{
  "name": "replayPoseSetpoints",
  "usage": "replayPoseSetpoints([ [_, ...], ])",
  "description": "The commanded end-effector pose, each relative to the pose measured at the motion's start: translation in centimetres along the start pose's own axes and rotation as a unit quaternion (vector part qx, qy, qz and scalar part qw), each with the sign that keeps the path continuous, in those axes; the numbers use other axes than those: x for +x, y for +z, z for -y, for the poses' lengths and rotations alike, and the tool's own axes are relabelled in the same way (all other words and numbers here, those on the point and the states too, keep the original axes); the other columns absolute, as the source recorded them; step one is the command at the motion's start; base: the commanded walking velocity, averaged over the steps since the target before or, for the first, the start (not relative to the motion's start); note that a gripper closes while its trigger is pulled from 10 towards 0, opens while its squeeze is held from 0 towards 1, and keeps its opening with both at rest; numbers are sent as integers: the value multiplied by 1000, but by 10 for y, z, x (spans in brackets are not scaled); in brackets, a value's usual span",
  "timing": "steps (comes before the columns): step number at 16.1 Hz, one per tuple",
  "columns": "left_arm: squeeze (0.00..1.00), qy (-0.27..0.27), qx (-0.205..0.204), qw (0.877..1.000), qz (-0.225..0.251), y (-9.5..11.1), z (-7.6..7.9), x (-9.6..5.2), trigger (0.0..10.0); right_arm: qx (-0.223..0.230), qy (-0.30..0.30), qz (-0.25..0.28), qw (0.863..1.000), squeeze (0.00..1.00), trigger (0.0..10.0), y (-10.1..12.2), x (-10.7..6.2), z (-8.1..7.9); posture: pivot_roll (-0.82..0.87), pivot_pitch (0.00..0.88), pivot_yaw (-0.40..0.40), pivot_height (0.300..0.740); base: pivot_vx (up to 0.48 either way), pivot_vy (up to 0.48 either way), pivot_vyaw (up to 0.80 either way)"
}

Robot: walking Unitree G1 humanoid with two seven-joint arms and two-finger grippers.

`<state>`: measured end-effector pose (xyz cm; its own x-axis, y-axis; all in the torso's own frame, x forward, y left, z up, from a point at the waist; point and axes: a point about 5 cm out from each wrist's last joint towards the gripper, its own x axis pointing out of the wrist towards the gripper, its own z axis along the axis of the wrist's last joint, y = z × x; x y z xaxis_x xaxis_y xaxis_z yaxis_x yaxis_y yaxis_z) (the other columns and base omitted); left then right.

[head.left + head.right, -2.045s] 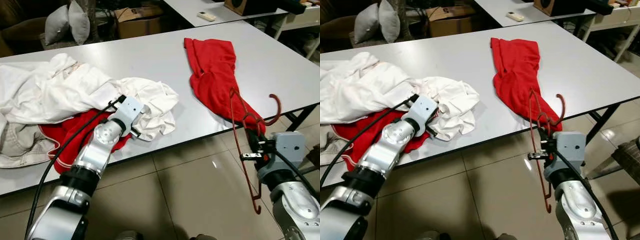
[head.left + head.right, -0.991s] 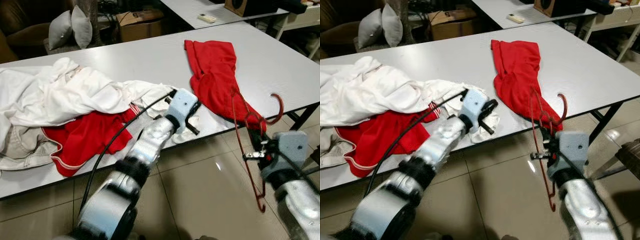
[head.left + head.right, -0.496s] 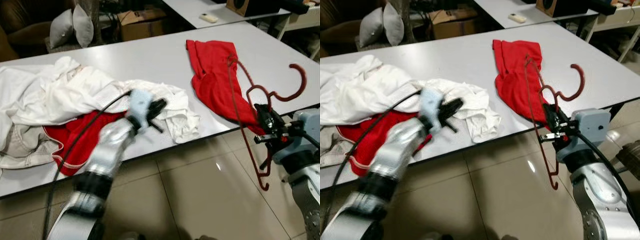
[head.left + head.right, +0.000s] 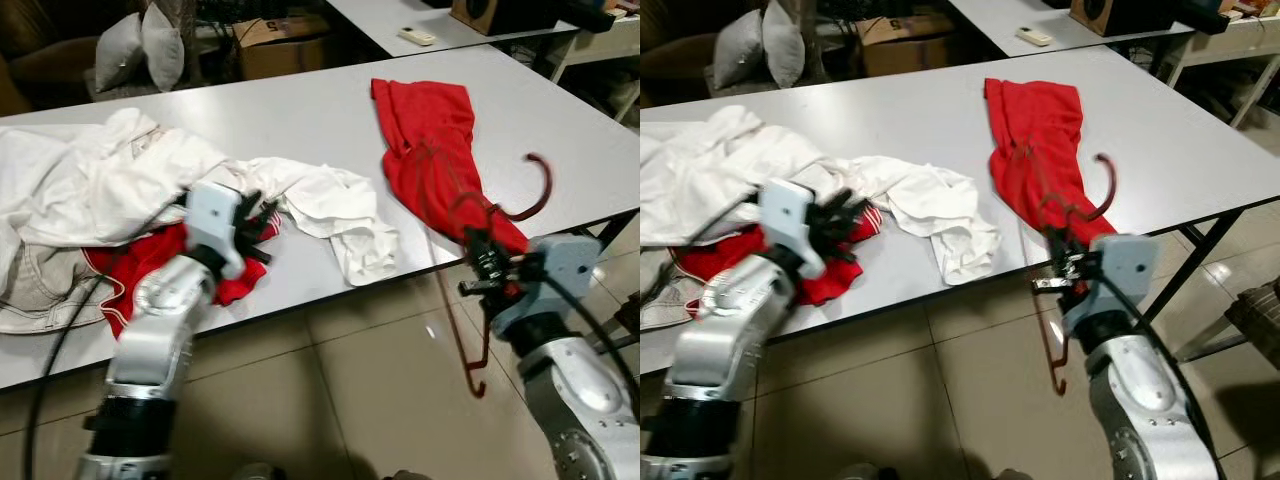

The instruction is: Hang hanger

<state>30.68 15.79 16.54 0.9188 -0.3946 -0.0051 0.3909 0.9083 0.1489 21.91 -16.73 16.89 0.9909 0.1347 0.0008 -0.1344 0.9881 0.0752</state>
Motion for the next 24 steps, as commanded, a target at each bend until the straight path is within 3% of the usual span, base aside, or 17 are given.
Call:
replayPoseSetpoints([
  [1,1000,16,30,999,1,9,-10,2,10000,-4,-1,4,1000,0,10000,2,-1,-2,-99,15,36,740,0,0,0],
  [2,1000,23,103,994,-25,15,-32,2,10000,-5,0,-1,1000,0,10000,-1,0,-4,-97,13,41,740,0,0,0],
  [4,1000,6,158,986,-52,18,-50,0,10000,-3,-5,-1,1000,0,10000,-1,1,-3,-95,12,46,740,0,0,0],
  [5,0,-2,195,978,-74,19,-63,0,10000,-3,-8,0,1000,0,10000,-1,2,-1,-90,12,52,740,0,0,0],
  [8,0,-36,278,948,-149,18,-91,-7,10000,-3,-9,0,1000,0,10000,-1,1,0,-95,8,62,740,0,0,0],
  [11,0,-51,280,943,-170,23,-110,-20,10000,6,2,-5,1000,0,10000,-4,-1,-3,-87,11,60,740,0,0,0],
  [13,0,-74,299,929,-204,21,-123,-31,10000,8,14,-10,1000,0,10000,-6,1,-7,-83,13,56,740,0,0,0],
  [17,0,-127,253,940,-192,24,-125,-39,10000,5,16,-9,1000,0,10000,-6,1,-7,-76,12,50,740,0,0,0],
  [20,0,-146,245,939,-190,25,-126,-41,10000,4,16,-9,1000,0,10000,-6,1,-7,-80,11,52,740,0,0,0],
  [21,0,-154,247,938,-190,26,-126,-41,10000,4,15,-8,1000,0,10000,-6,1,-7,-81,11,54,740,0,0,0],
  [24,0,-114,311,923,-195,23,-132,-34,10000,3,14,-7,1000,0,10000,-6,1,-7,-85,11,58,740,0,0,0],
])
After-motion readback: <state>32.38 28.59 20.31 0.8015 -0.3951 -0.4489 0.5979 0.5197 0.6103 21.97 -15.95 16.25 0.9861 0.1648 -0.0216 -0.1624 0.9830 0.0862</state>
